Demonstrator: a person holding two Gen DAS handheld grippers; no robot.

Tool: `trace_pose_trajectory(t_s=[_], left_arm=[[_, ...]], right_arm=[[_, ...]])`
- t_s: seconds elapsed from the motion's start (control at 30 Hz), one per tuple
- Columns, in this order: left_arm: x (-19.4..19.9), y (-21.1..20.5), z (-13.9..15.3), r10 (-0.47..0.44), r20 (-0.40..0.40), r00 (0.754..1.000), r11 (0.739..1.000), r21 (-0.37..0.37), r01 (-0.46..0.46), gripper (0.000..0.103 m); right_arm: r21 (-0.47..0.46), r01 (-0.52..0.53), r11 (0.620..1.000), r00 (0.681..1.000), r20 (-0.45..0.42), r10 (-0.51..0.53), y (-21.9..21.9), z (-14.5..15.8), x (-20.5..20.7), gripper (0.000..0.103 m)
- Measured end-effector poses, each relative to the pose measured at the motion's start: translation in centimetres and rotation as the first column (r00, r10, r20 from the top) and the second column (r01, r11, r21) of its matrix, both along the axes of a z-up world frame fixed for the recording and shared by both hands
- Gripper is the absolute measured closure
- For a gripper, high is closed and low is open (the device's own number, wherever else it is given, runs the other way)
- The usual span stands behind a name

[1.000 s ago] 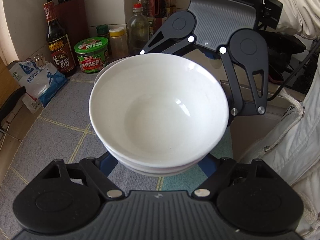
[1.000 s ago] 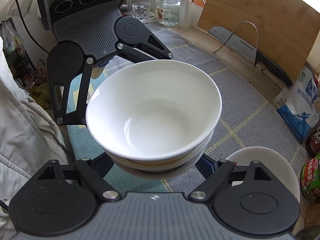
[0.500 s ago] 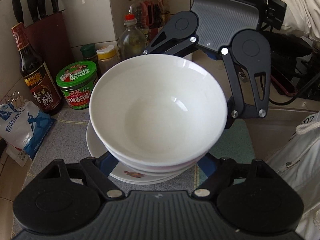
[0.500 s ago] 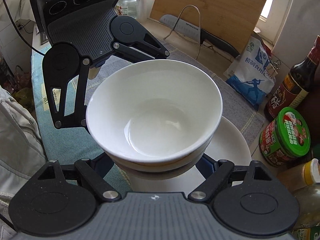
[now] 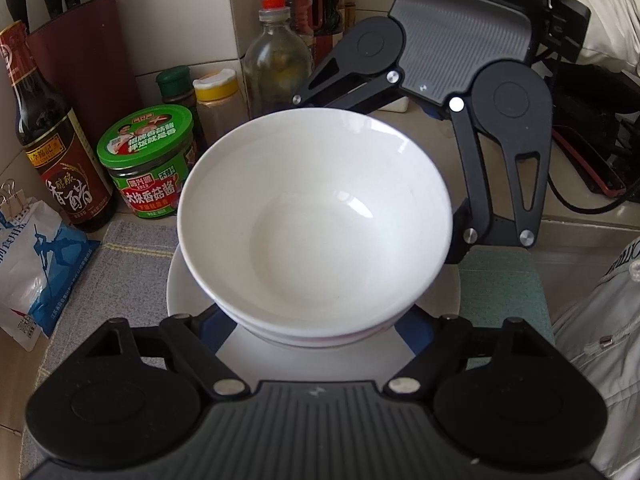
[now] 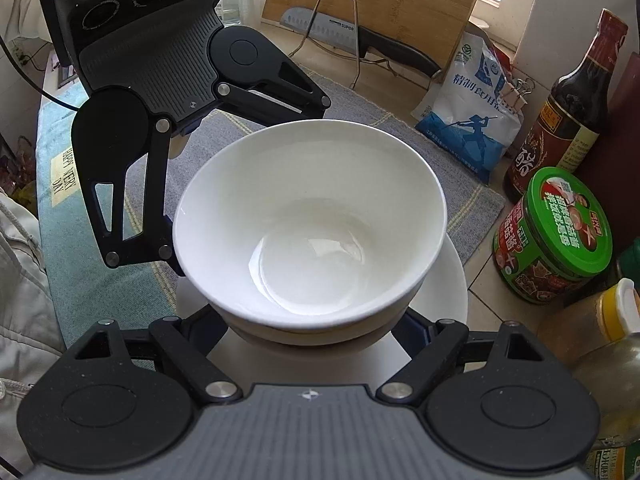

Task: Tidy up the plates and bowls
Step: 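Lower the bowl stack onto the plate stack with both grippers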

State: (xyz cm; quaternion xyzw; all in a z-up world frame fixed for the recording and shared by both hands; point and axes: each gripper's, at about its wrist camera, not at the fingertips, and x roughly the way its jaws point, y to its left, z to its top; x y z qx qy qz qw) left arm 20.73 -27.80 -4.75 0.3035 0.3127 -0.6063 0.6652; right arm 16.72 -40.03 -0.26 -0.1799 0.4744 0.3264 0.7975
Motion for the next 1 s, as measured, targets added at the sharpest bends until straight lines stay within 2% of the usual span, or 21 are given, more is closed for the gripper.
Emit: trace_pose_trajectory(t_s=[0.33, 0.4, 0.47, 0.53, 0.73, 0.93, 1.0], left_arm=[[0.2, -0.5, 0.2, -0.009, 0.008, 1.0, 1.0, 0.01, 0.009, 0.018], [0.1, -0.4, 0.2, -0.01, 0.018, 1.0, 1.0, 0.009, 0.009, 0.018], [-0.1, -0.3, 0.2, -0.002, 0.037, 0.999, 1.0, 0.005, 0.002, 0.016], [-0.4, -0.2, 0.2, 0.014, 0.058, 0.998, 1.0, 0.003, -0.014, 0.013], [-1.0, 1.7, 1.1, 0.122, 0.073, 0.99, 0.991, -0.064, -0.117, 0.006], [-3.2, 5.2, 2.7, 0.242, 0.098, 0.965, 0.958, -0.181, -0.222, 0.005], [-4.1, 6.4, 3.4, 0.269, 0.121, 0.956, 0.947, -0.216, -0.239, 0.004]], right_arm=[[0.026, 0.017, 1.0, 1.0, -0.003, -0.017, -0.7, -0.4, 0.2, 0.012], [0.032, 0.023, 0.999, 1.0, 0.002, -0.023, -0.7, -0.4, 0.2, 0.01], [0.037, 0.033, 0.999, 0.999, 0.023, -0.034, -0.7, -0.1, 0.0, 0.0], [0.022, 0.037, 0.999, 0.999, 0.019, -0.037, -0.6, -0.1, 0.1, 0.0], [-0.018, 0.058, 0.998, 0.998, 0.028, -0.057, -0.5, -0.2, -1.0, 0.0], [-0.029, 0.209, 0.977, 0.977, 0.056, -0.208, 0.1, 1.1, -2.2, 0.0], [-0.054, 0.295, 0.954, 0.953, 0.086, -0.29, 1.0, 1.8, -2.9, 0.0]])
